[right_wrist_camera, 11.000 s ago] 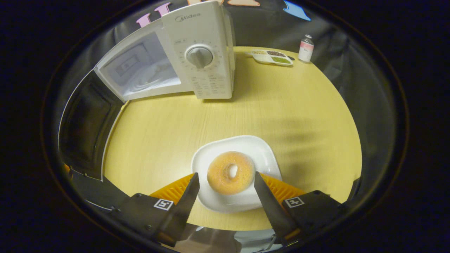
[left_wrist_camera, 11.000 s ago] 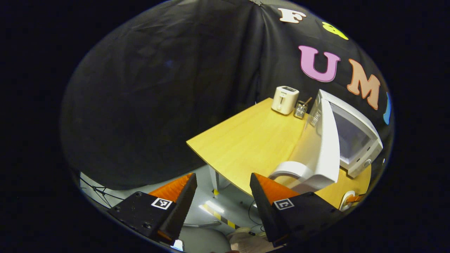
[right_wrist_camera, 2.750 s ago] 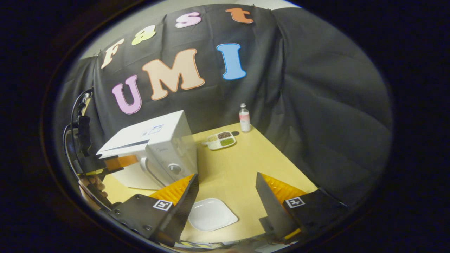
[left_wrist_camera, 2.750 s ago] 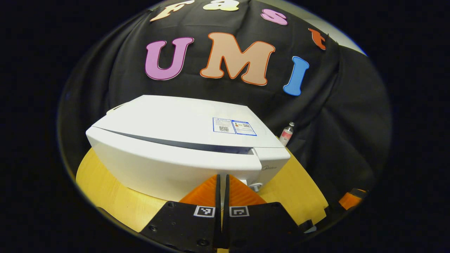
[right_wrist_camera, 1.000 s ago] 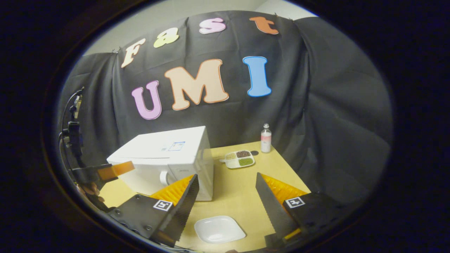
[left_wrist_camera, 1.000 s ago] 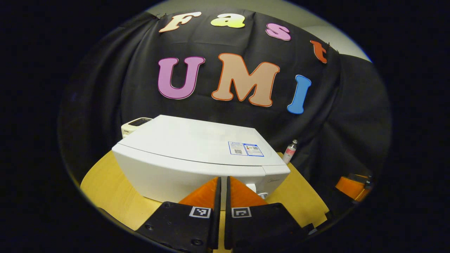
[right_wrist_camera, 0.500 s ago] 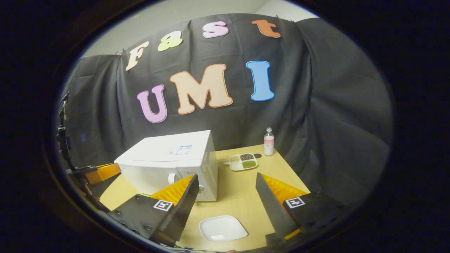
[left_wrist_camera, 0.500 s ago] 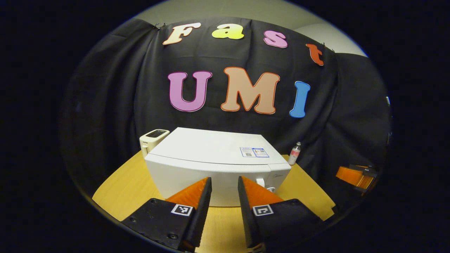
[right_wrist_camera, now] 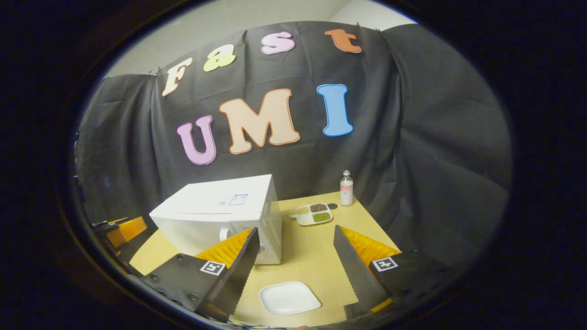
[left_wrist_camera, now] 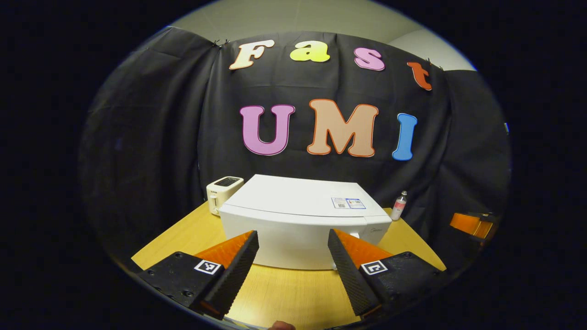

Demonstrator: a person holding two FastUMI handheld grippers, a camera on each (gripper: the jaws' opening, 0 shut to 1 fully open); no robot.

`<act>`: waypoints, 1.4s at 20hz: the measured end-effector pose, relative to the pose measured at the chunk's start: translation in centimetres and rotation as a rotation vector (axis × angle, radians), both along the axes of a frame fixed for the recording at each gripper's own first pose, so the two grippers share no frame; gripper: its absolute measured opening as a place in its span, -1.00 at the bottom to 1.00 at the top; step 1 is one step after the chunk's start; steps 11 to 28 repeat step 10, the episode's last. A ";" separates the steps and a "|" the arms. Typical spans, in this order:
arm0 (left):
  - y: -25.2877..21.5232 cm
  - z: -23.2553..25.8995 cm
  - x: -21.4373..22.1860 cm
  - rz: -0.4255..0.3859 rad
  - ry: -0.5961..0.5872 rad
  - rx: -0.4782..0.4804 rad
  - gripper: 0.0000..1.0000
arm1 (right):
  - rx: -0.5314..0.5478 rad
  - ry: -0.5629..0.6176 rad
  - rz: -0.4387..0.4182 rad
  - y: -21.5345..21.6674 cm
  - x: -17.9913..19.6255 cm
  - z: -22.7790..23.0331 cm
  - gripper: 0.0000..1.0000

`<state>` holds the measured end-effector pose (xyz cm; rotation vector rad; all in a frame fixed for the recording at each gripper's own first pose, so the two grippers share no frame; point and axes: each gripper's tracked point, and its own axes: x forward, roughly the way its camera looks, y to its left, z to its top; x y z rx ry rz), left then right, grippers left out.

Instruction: Open the microwave oven with the left hand, put the food in, and close the microwave oven.

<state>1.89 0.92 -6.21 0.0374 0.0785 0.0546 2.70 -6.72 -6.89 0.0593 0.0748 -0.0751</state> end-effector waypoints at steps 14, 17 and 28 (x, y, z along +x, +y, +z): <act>0.3 0.5 -0.5 0.012 -0.008 0.011 0.90 | -0.025 -0.059 0.002 -0.1 -0.1 2.7 0.83; 0.3 0.5 -0.5 0.012 -0.008 0.011 0.90 | -0.025 -0.059 0.002 -0.1 -0.1 2.7 0.83; 0.3 0.5 -0.5 0.012 -0.008 0.011 0.90 | -0.025 -0.059 0.002 -0.1 -0.1 2.7 0.83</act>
